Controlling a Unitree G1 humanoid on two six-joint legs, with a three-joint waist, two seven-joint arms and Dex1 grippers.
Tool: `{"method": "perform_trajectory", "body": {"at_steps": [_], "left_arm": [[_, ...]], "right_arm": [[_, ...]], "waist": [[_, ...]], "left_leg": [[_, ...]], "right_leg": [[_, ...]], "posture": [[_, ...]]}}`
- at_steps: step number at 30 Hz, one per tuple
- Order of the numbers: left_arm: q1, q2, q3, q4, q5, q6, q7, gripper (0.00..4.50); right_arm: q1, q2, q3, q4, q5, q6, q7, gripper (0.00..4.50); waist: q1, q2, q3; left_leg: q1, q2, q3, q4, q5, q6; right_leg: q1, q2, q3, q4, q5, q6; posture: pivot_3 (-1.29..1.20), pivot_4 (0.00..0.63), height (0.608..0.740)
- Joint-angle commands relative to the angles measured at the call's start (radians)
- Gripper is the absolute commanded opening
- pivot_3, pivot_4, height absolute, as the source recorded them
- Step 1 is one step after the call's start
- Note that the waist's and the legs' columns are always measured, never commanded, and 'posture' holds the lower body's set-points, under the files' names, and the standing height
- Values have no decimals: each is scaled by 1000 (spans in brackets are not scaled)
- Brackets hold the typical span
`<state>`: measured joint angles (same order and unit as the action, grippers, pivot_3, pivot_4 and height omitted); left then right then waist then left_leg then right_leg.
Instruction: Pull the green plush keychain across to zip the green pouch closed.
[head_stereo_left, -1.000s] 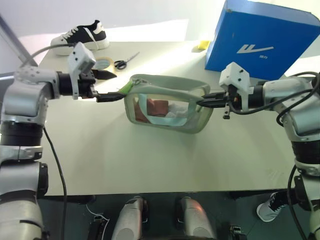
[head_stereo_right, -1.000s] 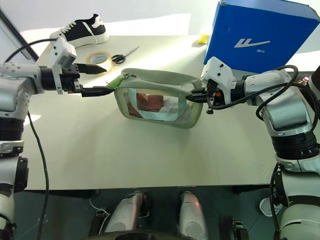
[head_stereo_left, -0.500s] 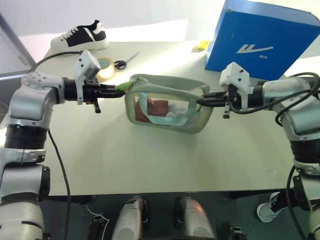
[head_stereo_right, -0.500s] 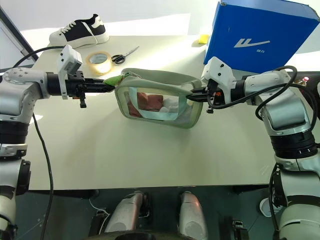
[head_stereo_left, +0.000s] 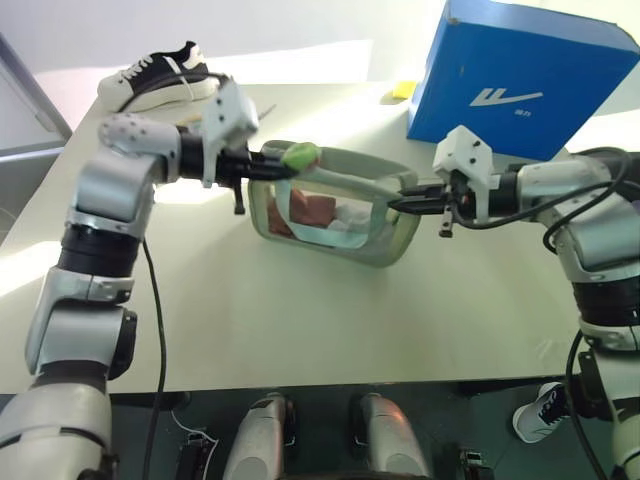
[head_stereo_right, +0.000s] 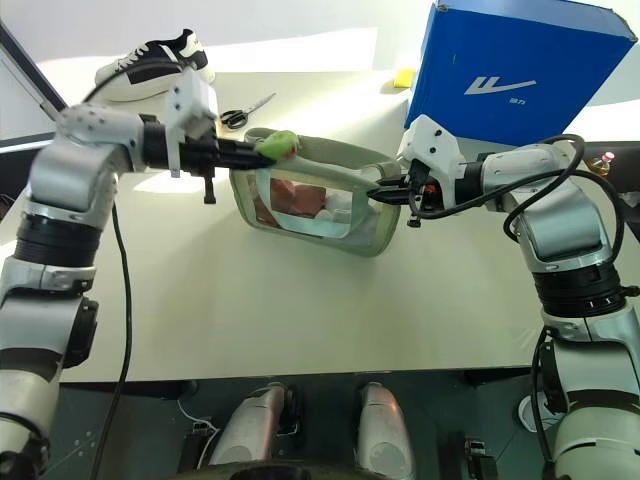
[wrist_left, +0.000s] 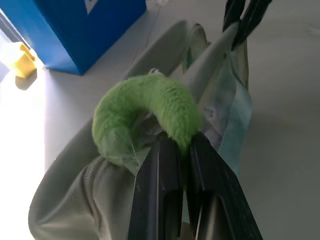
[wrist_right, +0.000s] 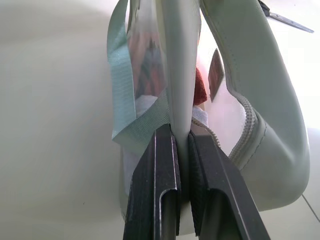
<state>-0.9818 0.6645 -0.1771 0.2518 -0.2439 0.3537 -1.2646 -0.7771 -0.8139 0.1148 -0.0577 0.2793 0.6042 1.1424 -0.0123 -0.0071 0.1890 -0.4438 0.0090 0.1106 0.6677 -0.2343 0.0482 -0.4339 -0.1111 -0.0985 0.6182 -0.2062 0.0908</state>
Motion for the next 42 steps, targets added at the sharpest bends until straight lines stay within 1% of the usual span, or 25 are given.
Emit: {"method": "perform_trajectory", "body": {"at_steps": [1,2,5,6,8,12,15,18,20,23,26,29,30,31,35,36,42], "left_arm": [[3,25,-4,6,41,-58,-15,25],[-3,21,4,17,41,-59,-9,349],[-32,17,28,37,22,-34,-5,1547],[-42,16,40,34,14,-17,6,2145],[-69,15,69,28,-16,39,23,3093],[-71,57,110,-7,-56,98,-4,3093],[-52,102,116,-1,-47,90,-26,3093],[-32,118,115,35,-33,65,-17,3093],[-5,113,102,66,-12,28,-7,3093],[27,74,83,123,27,-47,29,3093],[29,27,82,160,39,-69,56,3093],[39,10,80,152,42,-74,46,3093],[41,8,82,149,41,-73,45,2596],[42,10,89,144,34,-68,40,2352],[55,28,99,111,22,-45,26,425],[68,37,100,89,20,-37,22,69],[129,82,112,-18,3,22,32,69]], "right_arm": [[4,-5,-9,-41,4,7,-11,0],[5,-6,-10,-44,5,9,-13,0],[13,-6,-12,-56,8,15,-19,0],[15,-6,-12,-59,8,16,-21,0],[16,-6,-12,-62,9,19,-23,0],[12,-7,-12,-60,8,19,-24,0],[8,-7,-12,-62,9,22,-23,0],[8,-9,-12,-65,10,23,-21,0],[9,-10,-11,-71,11,26,-21,0],[12,-13,-12,-83,14,35,-21,0],[14,-16,-14,-91,15,43,-21,0],[15,-21,-14,-96,15,51,-22,0],[15,-22,-14,-97,15,53,-23,0],[15,-22,-14,-98,16,55,-24,0],[16,-24,-17,-102,17,59,-27,0],[14,-21,-17,-101,17,59,-31,0],[-6,7,-16,-112,39,87,-46,0]], "waist": [[0,0,0],[0,0,0],[1,0,0],[1,0,0],[1,0,0],[-2,0,0],[-1,0,0],[1,0,0],[2,0,0],[1,0,0],[3,0,0],[1,0,0],[1,0,0],[0,0,0],[1,0,0],[1,0,0],[0,0,0]], "left_leg": [[0,0,0,0,0,0],[0,0,0,0,0,0],[0,0,0,0,0,1],[0,0,0,0,-1,1],[0,0,0,0,-1,1],[0,0,0,0,-1,1],[0,0,0,0,-1,1],[0,0,0,0,-1,1],[0,0,0,0,-1,1],[0,0,0,0,-1,1],[0,0,0,0,-1,1],[0,0,0,0,-1,1],[0,0,0,0,-1,1],[0,0,0,0,-1,1],[0,0,0,0,-1,1],[0,0,0,0,-1,1],[0,0,-1,0,-1,1]], "right_leg": [[0,0,0,0,0,0],[0,-1,0,0,0,0],[0,-1,0,0,0,0],[0,-1,0,0,0,0],[0,-1,0,0,0,0],[0,-1,0,0,0,0],[0,0,0,0,0,0],[0,0,0,0,0,0],[0,0,0,0,0,0],[0,-1,0,0,0,0],[0,-1,0,0,0,0],[0,-1,0,0,0,0],[0,-1,0,0,0,0],[0,-1,0,0,0,0],[0,-1,0,0,0,0],[0,-1,0,0,0,0],[0,-2,0,0,0,0]], "posture": [[0,150,740],[0,150,740],[0,150,740],[0,150,740],[0,150,740],[0,150,740],[0,150,740],[0,150,740],[0,150,740],[0,150,740],[0,150,740],[0,150,740],[0,150,740],[0,150,740],[0,150,740],[0,150,740],[0,150,740]]}}
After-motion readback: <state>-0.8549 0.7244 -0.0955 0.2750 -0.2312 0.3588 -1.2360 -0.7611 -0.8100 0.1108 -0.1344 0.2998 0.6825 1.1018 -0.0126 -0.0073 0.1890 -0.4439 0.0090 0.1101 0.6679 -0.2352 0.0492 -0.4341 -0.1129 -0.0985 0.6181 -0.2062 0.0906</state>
